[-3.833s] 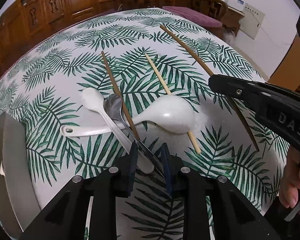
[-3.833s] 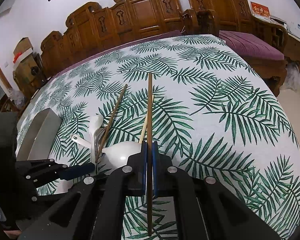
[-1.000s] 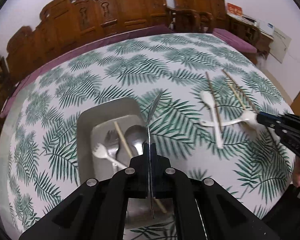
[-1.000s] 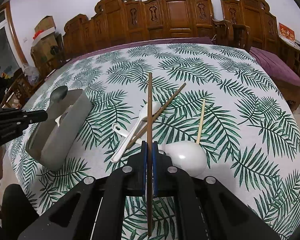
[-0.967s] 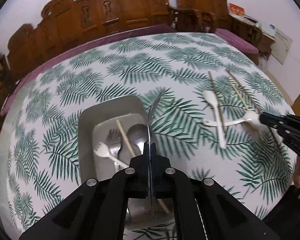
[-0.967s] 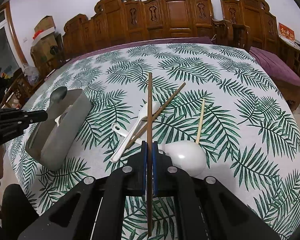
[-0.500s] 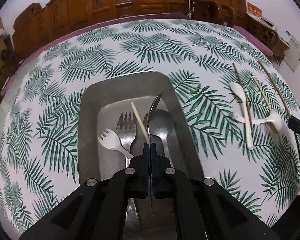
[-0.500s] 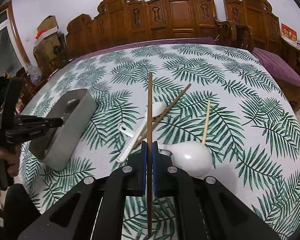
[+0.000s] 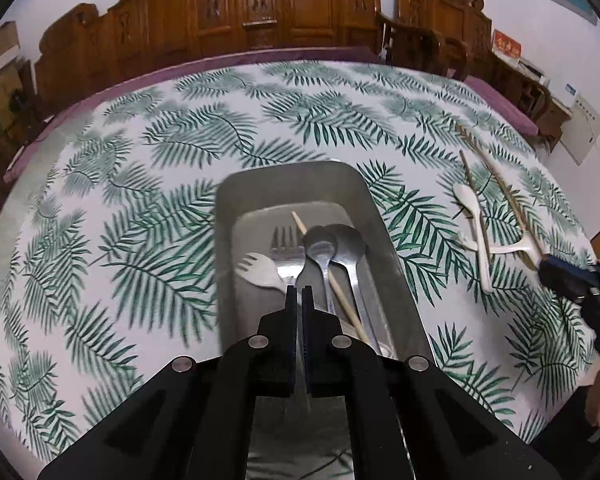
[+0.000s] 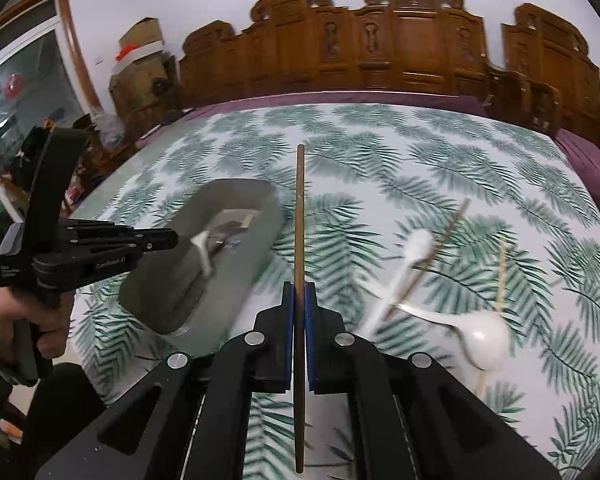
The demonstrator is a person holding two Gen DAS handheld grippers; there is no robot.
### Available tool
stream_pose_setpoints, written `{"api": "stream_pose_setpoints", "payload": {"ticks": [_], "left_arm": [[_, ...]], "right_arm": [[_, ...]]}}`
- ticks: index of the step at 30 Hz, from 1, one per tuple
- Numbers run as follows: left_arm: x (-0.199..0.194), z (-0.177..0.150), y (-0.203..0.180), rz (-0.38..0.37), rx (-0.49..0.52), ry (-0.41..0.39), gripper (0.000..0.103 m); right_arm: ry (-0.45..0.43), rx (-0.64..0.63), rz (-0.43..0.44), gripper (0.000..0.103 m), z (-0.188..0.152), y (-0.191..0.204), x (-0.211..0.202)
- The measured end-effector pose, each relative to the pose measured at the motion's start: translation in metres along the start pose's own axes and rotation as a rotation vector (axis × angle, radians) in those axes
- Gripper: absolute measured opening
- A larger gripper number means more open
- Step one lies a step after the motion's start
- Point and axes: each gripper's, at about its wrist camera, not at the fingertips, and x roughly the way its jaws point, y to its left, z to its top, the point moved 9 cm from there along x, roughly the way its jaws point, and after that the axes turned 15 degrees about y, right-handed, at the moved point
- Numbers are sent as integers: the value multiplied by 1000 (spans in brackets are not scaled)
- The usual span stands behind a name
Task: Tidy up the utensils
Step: 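Carry the metal knife over the tray and open the left tool, then lower the dark chopstick into the tray and open the right tool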
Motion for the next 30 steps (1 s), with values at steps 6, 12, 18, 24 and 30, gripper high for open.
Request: {"api": "stream_pose_setpoints", "payload": {"ticks": [6,12,18,24,30], "left_arm": [[-21,-9,15,6,-4,-30,2],[-37,-16,34,9,-18,-46,3],[-51,-27,52,23,-33,-64,20],[-64,-32,68,30,-49,-84,28],[-69,-36,73,36,-45,-93,28]], "right_arm": [[4,-41,45,6,19,41,10],[30,-37,89,6,33,71,29],[69,22,153,6,43,89,53],[118,27,131,6,45,101,79],[163,63,97,6,40,96,97]]}}
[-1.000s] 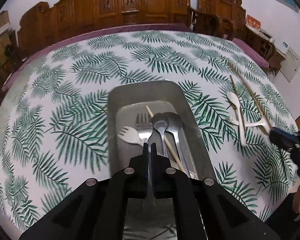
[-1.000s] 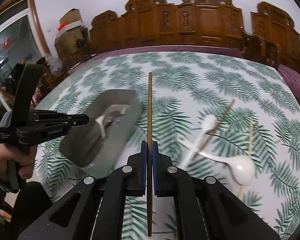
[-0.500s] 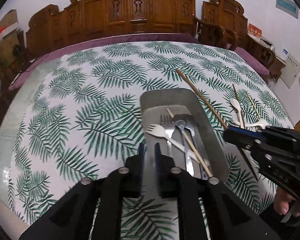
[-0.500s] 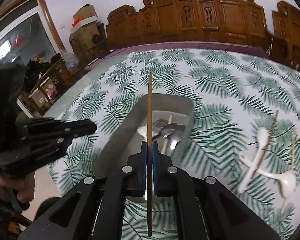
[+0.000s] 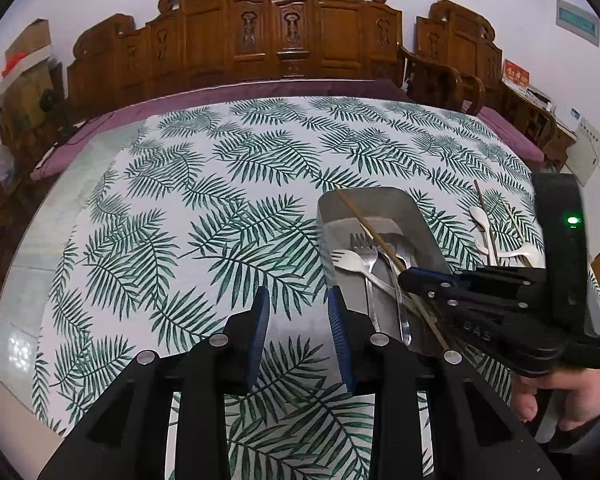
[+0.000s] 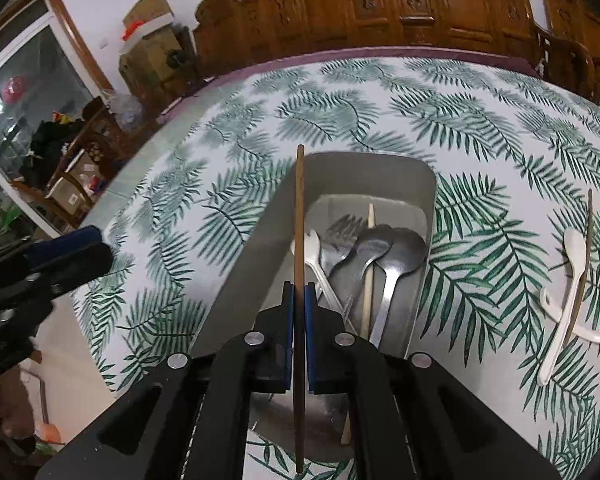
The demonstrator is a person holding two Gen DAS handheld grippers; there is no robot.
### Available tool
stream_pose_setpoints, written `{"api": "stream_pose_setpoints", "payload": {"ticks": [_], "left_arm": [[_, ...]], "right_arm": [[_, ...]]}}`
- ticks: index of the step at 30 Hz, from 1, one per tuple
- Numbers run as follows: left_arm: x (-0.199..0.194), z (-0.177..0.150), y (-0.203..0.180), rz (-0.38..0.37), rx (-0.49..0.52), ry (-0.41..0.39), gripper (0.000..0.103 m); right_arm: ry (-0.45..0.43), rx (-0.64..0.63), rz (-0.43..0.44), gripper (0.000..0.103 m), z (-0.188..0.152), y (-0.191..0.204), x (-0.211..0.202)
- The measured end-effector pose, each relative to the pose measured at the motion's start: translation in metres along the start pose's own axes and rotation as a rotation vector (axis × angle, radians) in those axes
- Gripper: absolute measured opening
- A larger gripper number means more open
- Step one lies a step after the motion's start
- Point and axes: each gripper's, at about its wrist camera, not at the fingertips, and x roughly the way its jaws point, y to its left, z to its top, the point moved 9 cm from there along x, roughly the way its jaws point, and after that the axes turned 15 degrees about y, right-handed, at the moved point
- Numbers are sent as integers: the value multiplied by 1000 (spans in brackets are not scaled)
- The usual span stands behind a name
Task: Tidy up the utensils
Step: 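Lower the dark chopstick into the tray and open the right tool, then grasp the white plastic spoon with the left tool while the right tool grasps a light chopstick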
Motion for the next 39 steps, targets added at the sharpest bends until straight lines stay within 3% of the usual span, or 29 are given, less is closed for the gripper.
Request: {"api": "stream_pose_setpoints", "payload": {"ticks": [8,15,19,23,31,39], "left_arm": [[3,-1,0,-1,2,6,28],[4,2,-16,-11,19,3,32],[5,5,-34,-26,37,2,33],[5,9,-59,-49,67,-8,47],[19,18,-111,-89,126,2,47],[39,27,-163,-126,175,11,47]], "right_arm": [[10,43,41,10,-1,-3,10],[-71,5,87,10,1,-10,-23],[-116,-6,66,10,-2,-31,-51],[-149,-21,-6,10,-8,-68,-81],[-160,-5,-173,10,-26,-156,-113],[-167,92,-223,10,-42,-233,-117]]}}
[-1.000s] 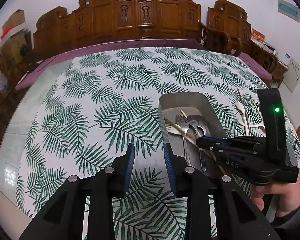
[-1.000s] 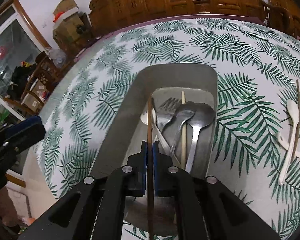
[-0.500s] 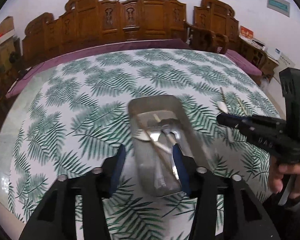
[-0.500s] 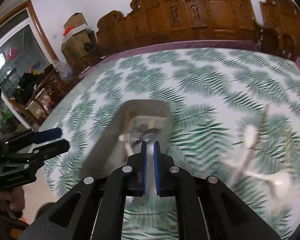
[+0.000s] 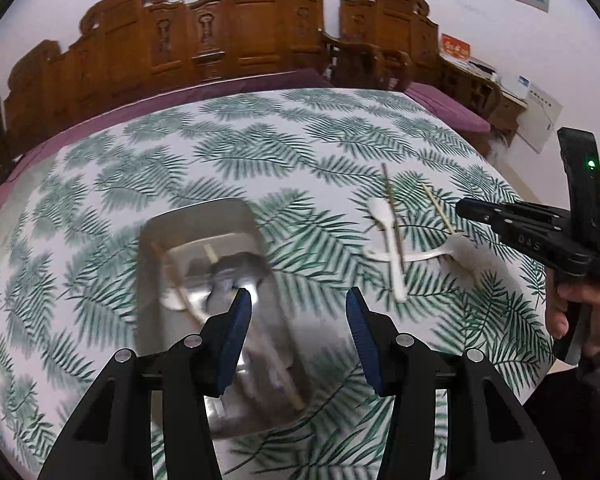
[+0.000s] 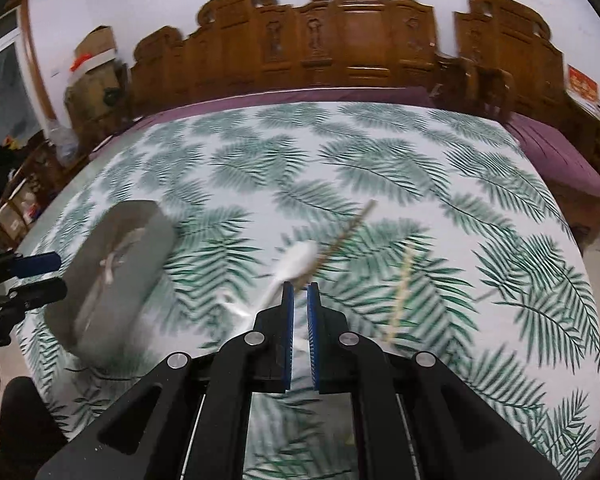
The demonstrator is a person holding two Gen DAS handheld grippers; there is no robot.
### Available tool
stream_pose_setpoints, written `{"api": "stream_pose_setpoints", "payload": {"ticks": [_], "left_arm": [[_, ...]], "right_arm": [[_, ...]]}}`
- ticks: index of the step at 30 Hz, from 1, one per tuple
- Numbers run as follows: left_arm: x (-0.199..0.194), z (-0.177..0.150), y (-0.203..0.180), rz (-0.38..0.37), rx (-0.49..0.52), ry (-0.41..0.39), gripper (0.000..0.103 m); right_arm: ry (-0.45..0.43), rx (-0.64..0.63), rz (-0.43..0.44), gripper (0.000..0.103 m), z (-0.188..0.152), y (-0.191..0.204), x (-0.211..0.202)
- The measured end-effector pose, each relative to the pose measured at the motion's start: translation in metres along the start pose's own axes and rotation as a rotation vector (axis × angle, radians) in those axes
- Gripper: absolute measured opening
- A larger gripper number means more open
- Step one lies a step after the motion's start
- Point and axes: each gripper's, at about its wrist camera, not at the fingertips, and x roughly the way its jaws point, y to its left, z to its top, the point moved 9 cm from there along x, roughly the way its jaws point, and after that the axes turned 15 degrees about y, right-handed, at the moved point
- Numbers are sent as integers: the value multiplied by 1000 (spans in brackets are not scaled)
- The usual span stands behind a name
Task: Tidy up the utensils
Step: 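Grasp the white plastic spoon with the left tool while the right tool grasps a light chopstick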
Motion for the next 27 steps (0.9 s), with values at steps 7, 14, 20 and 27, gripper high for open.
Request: {"api": "stream_pose_setpoints", "payload": {"ticks": [7,14,20,27], "left_arm": [[32,18,-36,-18,55,25,47],[64,40,-64,-51,78,50,44],[92,61,-82,-64,94,79,33],[121,73,-91,-67,93,130,19]], "right_arm": [[30,61,-19,15,-9,-41,19],[47,49,-28,15,-10,-46,27],[55,65,-29,15,-9,-52,34],[75,97,-19,15,-9,-59,45]]}}
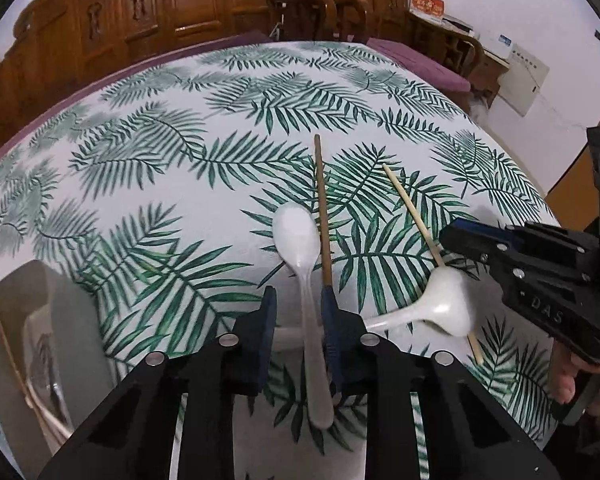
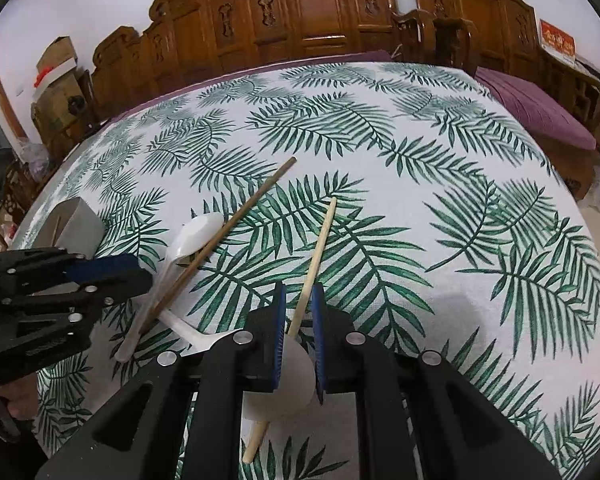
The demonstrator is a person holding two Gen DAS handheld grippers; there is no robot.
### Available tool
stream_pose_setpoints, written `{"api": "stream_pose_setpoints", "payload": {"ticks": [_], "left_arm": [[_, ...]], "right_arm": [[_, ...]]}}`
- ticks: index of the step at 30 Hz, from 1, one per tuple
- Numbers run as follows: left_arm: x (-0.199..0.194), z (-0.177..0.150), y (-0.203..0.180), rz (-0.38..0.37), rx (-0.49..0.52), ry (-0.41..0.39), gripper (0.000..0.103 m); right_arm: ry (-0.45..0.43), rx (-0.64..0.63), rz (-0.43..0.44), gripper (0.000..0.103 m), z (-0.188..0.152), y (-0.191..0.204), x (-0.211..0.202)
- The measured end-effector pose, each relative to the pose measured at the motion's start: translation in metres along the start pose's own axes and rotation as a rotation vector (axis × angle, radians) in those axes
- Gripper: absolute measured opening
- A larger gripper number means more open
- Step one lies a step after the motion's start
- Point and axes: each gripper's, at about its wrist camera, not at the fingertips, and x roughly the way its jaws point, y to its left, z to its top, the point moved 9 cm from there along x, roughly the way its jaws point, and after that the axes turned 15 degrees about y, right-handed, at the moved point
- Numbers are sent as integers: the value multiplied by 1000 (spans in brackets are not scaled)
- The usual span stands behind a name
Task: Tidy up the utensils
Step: 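Grasp the white plastic spoon with the left tool while the right tool grasps a light chopstick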
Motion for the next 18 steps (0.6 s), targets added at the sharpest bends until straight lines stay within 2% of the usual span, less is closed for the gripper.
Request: {"api": "stream_pose_setpoints", "payload": {"ticks": [2,9,13,18], "left_arm": [[7,1,-1,3,0,14,13],[18,2,1,-1,-10,34,7],[18,1,0,-5,-8,32,6],[4,-5,3,-2,-16,2,6]], "right_arm": [[5,-4,-5,15,0,1,2],[20,-17,-28,15,3,6,11],[40,-32,-83,15,2,5,18],[38,-33,-88,15,3,4,19]]}}
